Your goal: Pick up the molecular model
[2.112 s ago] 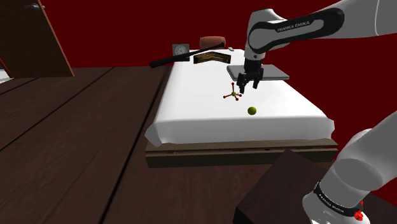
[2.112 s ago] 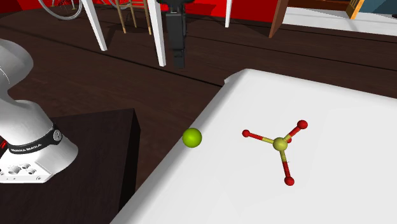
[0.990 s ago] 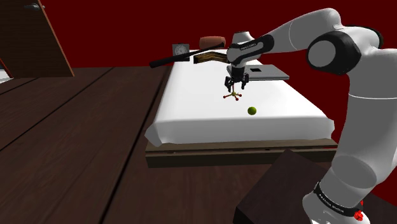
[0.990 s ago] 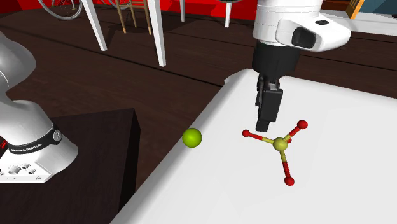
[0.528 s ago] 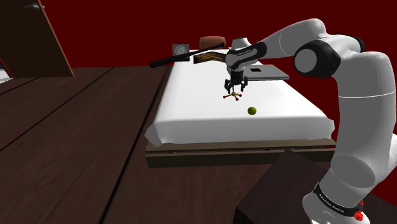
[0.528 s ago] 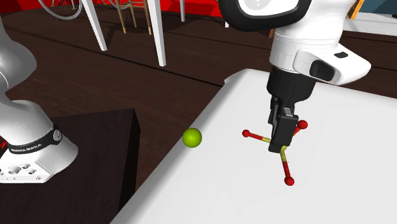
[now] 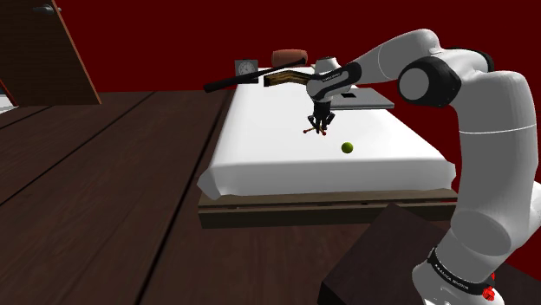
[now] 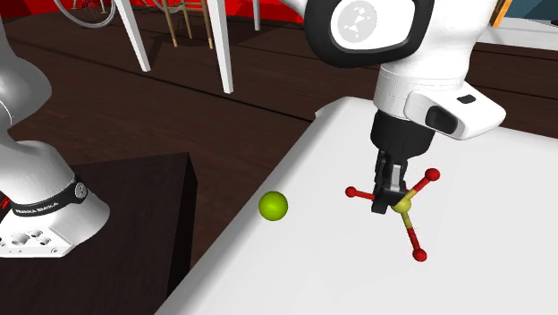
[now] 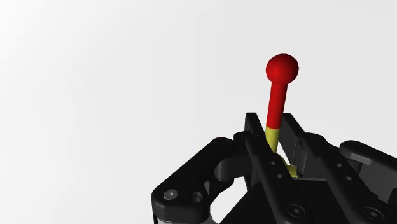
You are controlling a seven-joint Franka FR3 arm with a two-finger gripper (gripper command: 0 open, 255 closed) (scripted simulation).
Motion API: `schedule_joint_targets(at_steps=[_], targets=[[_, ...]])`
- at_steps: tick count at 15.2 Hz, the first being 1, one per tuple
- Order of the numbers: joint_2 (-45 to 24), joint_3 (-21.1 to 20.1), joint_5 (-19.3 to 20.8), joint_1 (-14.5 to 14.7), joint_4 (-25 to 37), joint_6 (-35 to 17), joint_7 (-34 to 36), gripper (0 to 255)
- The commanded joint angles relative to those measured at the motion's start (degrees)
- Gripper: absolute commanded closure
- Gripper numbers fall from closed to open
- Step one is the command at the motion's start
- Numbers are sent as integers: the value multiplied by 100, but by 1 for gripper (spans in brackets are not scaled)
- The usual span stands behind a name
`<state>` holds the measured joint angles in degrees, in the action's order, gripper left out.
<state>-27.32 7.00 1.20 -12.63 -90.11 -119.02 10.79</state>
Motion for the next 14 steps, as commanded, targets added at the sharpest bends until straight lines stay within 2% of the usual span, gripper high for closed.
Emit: schedule_joint_targets(at_steps=[1, 7, 14], targets=[[-2, -1, 0, 1, -3, -3, 0, 255], [-1, 0, 0, -2, -4, -3, -3, 255], [163, 9, 10, 2, 293, 458, -21, 255]])
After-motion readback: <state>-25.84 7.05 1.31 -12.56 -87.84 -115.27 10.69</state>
